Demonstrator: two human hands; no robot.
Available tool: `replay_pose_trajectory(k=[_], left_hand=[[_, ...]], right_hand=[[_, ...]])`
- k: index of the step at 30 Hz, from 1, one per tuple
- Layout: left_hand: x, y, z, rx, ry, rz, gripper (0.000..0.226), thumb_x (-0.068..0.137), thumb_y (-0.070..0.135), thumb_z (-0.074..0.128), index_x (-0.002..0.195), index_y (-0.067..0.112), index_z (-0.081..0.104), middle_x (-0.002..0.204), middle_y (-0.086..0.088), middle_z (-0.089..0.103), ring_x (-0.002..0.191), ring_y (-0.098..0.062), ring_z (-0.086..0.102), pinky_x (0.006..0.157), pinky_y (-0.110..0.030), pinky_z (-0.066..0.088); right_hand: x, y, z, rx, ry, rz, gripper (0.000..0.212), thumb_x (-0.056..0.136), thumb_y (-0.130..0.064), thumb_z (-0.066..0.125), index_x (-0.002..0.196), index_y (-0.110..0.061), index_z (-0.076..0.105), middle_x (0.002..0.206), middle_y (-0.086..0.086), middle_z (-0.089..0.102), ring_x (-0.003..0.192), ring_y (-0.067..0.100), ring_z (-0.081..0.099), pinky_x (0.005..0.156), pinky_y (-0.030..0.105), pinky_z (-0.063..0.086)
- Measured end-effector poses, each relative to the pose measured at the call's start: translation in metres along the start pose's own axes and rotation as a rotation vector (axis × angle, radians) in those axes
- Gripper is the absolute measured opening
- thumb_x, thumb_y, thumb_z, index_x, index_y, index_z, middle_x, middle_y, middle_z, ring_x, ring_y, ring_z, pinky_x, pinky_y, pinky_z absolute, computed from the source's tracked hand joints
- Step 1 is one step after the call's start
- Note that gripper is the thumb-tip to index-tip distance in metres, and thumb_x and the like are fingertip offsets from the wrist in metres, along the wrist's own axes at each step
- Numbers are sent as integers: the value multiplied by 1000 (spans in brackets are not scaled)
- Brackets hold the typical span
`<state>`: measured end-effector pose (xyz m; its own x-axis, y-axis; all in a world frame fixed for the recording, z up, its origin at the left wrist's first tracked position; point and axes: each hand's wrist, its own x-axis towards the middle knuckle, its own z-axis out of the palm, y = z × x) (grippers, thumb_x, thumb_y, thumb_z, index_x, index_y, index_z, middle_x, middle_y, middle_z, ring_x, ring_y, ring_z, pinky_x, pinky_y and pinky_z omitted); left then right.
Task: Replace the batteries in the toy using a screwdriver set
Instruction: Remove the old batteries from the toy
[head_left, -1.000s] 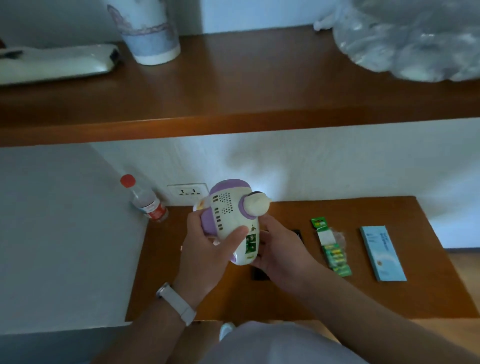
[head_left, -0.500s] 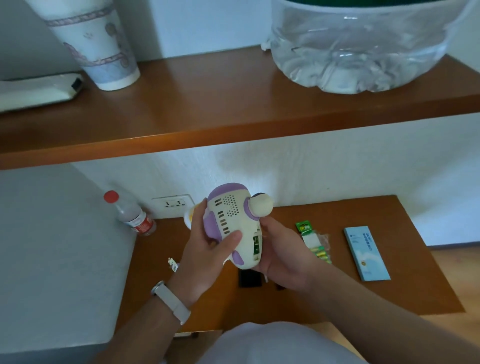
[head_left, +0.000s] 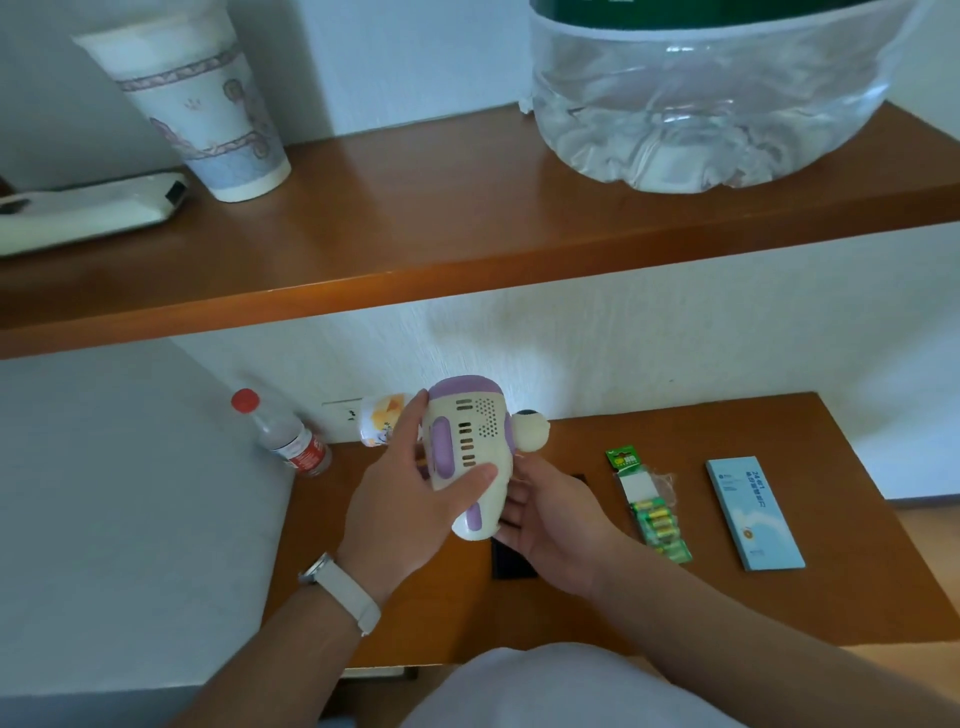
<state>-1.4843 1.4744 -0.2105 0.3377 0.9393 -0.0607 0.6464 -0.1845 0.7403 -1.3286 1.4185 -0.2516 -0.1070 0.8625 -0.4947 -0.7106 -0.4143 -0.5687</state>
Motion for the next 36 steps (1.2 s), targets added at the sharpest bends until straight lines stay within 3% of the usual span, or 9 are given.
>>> replay_pose_trajectory(k=[6,9,13,16,19,22,24,29,36], left_hand=[[0,9,-3,255,82,72,100,76,74,63,155,46,8,128,16,62,100,-7,62,77,-22,54],[1,13,-1,396,95,103,104,69,85,47,155,42,7,133,12,60,99,-6,58,78,-20,44],[10,14,0,564,36,93,110,67,88,37,157,34,4,134,6,59,112,-14,63,90,-29,50],[8,14,-3,527,60,91,106,71,86,44,157,33,11,131,9,58,109,-10,61,88,-28,47],[5,11,-7,426,103,82,96,80,73,61,156,30,20,121,13,52,94,-2,49,86,-30,51],[3,8,-14,537,131,104,99,72,85,41,154,35,16,123,12,58,90,-2,47,67,-14,40],[2,6,-16,526,124,97,98,71,86,40,152,38,14,126,9,61,88,-3,49,61,-8,32],[2,7,-16,507,137,106,101,70,84,43,154,32,21,125,7,62,88,-3,50,62,-7,31],[-2,16,-18,467,153,144,98,76,86,48,155,35,19,128,12,59,97,-6,56,72,-17,42]], right_hand=[[7,5,7,130,51,47,28,101,-28,51,113,-17,73,117,13,72,105,28,70,86,40,58],[14,9,10,251,114,116,24,100,-23,55,112,-14,73,114,12,74,97,28,72,81,41,60],[19,15,9,359,132,173,23,97,-18,60,117,-13,70,112,13,74,94,28,74,71,41,61],[20,17,7,377,115,195,23,96,-14,61,118,-11,70,108,15,75,94,31,74,70,41,60],[19,17,4,401,81,211,29,91,-5,65,120,-7,68,109,18,74,97,35,73,73,45,60],[17,17,2,449,51,227,35,91,-5,65,125,-4,61,111,23,72,99,39,72,74,48,59],[17,16,1,467,47,240,35,91,-5,65,125,-3,59,110,25,72,98,40,72,73,49,59],[18,14,1,445,45,255,31,92,-6,64,123,-1,61,111,26,71,99,41,71,77,51,59],[22,17,3,436,15,242,38,88,-4,66,126,-5,61,118,23,69,103,39,70,82,51,58]])
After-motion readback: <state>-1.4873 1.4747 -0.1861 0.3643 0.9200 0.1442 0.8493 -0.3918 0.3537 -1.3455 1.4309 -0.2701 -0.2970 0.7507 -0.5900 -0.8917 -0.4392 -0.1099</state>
